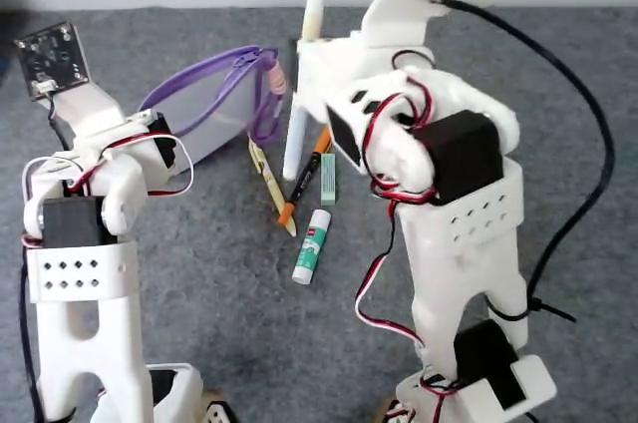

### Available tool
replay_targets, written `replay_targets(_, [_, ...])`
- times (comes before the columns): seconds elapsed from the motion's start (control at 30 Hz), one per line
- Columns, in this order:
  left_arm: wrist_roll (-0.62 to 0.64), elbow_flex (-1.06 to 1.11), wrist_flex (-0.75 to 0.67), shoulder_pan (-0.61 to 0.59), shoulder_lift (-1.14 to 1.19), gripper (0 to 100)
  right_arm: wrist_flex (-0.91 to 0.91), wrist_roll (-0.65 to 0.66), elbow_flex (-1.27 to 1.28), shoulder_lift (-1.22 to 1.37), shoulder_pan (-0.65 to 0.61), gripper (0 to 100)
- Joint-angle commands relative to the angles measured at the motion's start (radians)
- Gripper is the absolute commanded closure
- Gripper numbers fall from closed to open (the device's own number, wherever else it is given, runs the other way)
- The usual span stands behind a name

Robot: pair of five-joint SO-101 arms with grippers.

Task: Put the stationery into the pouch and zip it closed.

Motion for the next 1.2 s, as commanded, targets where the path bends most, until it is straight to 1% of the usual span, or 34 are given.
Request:
replay_targets(0.0, [0.006,-0.054,-0.029,0.003,-0.015,99,-0.028,-0.008,-0.043,-0.074,-0.016,99.1])
replay_targets(0.2, [0.006,-0.053,-0.029,-0.002,-0.015,99,0.051,-0.005,-0.043,-0.108,-0.01,99.1])
replay_targets(0.4, [0.005,-0.053,-0.029,-0.002,-0.015,99,0.062,-0.006,-0.043,-0.15,-0.008,99.1])
replay_targets(0.53, [-0.035,-0.053,-0.029,-0.002,-0.015,99,0.157,-0.006,-0.041,-0.194,-0.008,99.1])
replay_targets(0.63, [-0.037,-0.053,-0.029,-0.002,-0.015,99,0.239,-0.006,-0.041,-0.206,-0.008,99.1])
replay_targets(0.83, [-0.037,-0.053,-0.029,-0.002,-0.015,99,0.317,-0.006,-0.034,-0.254,-0.008,99.1])
replay_targets(0.93, [-0.037,-0.053,-0.029,-0.002,-0.015,99,0.317,0.025,0.041,-0.331,-0.012,99.1])
replay_targets(1.07, [-0.037,-0.053,-0.029,-0.002,-0.015,99,0.305,0.078,0.281,-0.493,-0.008,99.1])
replay_targets(1.17, [-0.037,-0.053,-0.029,0.0,-0.015,99,0.205,0.101,0.471,-0.618,-0.008,99.1])
